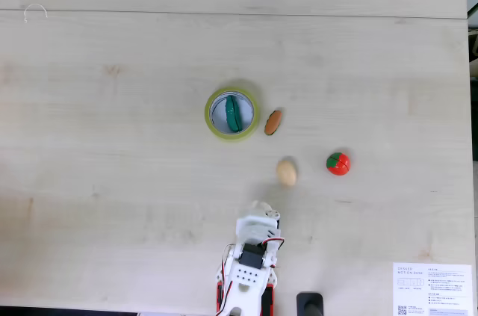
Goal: Grasp a cucumber and put it in the hole.
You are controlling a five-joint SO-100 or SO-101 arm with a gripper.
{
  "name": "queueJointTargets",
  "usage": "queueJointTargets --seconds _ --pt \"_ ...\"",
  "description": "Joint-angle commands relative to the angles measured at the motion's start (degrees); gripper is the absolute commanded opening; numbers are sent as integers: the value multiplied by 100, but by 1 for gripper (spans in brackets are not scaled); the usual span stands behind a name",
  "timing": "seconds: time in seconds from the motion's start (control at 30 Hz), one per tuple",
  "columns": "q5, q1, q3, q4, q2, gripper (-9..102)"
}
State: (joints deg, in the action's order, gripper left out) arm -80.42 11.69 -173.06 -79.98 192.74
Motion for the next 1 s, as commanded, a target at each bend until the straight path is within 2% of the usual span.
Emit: queueJointTargets --seconds 0.0,0.97 --pt "-563 26 -79 114 26 0" --pt "-527 26 -483 35 26 0"
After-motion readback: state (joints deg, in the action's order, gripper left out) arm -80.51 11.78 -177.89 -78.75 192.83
